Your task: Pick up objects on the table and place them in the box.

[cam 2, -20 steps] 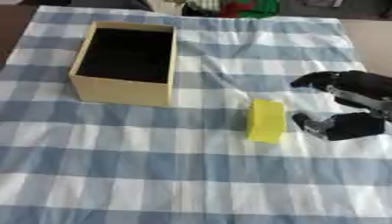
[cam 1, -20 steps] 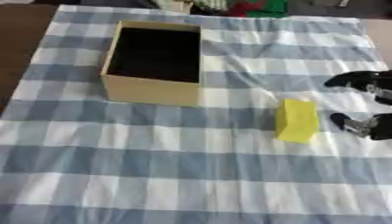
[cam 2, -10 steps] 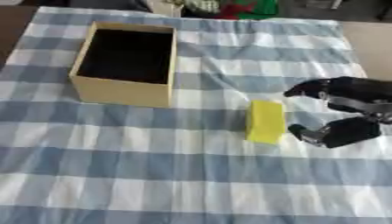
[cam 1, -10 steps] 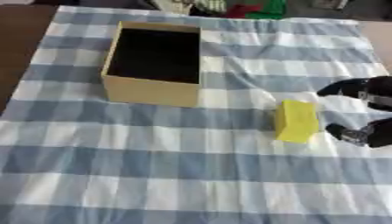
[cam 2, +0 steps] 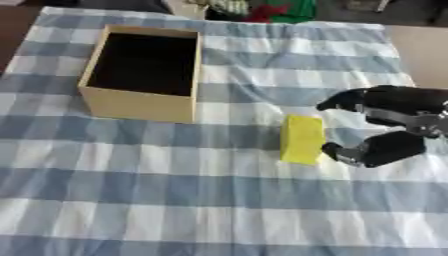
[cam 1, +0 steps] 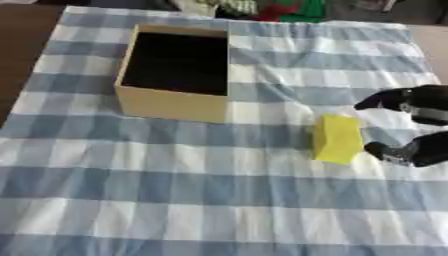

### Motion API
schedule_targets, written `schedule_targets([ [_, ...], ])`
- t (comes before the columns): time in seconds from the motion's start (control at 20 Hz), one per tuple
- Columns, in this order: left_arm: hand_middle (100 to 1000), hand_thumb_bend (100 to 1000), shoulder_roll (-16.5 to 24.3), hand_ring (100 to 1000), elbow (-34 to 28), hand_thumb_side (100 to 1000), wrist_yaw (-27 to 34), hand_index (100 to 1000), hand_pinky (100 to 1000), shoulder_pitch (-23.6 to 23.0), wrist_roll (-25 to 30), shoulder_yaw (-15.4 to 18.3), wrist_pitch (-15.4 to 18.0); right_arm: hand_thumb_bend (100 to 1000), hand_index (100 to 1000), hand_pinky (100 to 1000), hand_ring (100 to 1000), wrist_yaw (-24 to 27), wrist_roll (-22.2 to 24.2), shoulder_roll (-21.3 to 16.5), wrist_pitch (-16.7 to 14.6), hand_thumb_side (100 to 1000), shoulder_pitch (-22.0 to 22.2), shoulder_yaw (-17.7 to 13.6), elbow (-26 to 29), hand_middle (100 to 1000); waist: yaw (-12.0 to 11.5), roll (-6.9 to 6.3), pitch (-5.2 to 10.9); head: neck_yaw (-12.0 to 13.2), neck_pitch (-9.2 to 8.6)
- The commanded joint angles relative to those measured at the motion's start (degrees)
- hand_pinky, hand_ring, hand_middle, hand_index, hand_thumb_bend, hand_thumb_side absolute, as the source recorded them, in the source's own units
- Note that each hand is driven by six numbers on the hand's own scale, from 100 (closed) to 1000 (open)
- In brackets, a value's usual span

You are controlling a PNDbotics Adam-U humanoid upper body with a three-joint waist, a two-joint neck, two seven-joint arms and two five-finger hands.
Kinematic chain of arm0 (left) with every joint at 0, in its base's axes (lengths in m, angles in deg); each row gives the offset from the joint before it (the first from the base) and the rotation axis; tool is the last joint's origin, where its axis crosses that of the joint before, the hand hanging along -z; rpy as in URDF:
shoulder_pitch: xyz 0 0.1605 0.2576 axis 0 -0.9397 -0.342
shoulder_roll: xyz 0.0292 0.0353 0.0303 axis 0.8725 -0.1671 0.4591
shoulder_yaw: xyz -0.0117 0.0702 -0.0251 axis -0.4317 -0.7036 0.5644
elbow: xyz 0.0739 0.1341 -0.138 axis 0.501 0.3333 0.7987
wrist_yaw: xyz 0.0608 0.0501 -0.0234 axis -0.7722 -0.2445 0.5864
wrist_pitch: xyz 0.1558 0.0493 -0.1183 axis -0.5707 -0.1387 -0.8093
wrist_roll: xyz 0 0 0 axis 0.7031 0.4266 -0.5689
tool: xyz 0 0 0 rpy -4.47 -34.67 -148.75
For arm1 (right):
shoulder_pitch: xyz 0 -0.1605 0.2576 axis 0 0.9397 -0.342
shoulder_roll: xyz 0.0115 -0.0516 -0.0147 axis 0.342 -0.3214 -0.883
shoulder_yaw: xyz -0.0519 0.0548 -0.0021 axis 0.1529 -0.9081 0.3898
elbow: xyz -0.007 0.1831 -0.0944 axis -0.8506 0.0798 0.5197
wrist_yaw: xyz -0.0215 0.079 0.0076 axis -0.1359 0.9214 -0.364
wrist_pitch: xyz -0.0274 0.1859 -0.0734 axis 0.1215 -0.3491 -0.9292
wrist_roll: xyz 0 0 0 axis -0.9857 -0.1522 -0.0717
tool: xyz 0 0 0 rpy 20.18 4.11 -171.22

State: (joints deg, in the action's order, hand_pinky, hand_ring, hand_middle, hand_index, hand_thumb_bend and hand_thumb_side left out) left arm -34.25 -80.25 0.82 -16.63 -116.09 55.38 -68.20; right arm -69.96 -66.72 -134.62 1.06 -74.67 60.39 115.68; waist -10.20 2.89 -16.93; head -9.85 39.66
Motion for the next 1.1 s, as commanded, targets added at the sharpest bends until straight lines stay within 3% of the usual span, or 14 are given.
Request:
schedule_targets([
  [0.05,590,223,1.4,621,-1.1,648,0.2,648,933,0.5,0.3,-0.1,0.1,281,1000,969,1000,-2.5,-1.6,-2.3,0.4,839,-0.8,0.0,0.8,922,0.0,-0.14,0.79,-0.4,-0.44],
  [0.15,590,223,1.4,621,-1.1,649,0.3,647,933,0.5,0.3,-0.1,0.0,259,1000,970,1000,-3.0,-2.1,-2.2,0.6,850,-1.0,0.5,0.8,913,-0.1,-0.1,0.76,-0.5,-0.46],
  [0.65,587,220,1.1,620,-1.1,644,0.3,643,933,0.7,0.6,-0.2,0.0,295,1000,976,1000,-1.2,-0.4,-1.9,1.4,609,-2.8,2.6,0.8,937,-0.6,-0.15,0.65,-1.1,-0.85],
  [0.9,586,219,0.9,618,-1.1,642,0.4,642,934,0.7,0.7,-0.2,-0.1,283,1000,985,1000,1.0,0.4,-1.7,3.0,599,-3.5,3.3,0.8,951,-0.7,-0.14,0.56,-1.3,-1.09],
  [1.1,586,218,0.9,618,-1.1,644,0.4,642,933,0.7,0.8,-0.2,-0.1,263,1000,987,1000,2.9,1.0,-1.6,4.3,665,-4.2,3.6,0.8,962,-0.8,-0.14,0.47,-1.3,-1.04],
])
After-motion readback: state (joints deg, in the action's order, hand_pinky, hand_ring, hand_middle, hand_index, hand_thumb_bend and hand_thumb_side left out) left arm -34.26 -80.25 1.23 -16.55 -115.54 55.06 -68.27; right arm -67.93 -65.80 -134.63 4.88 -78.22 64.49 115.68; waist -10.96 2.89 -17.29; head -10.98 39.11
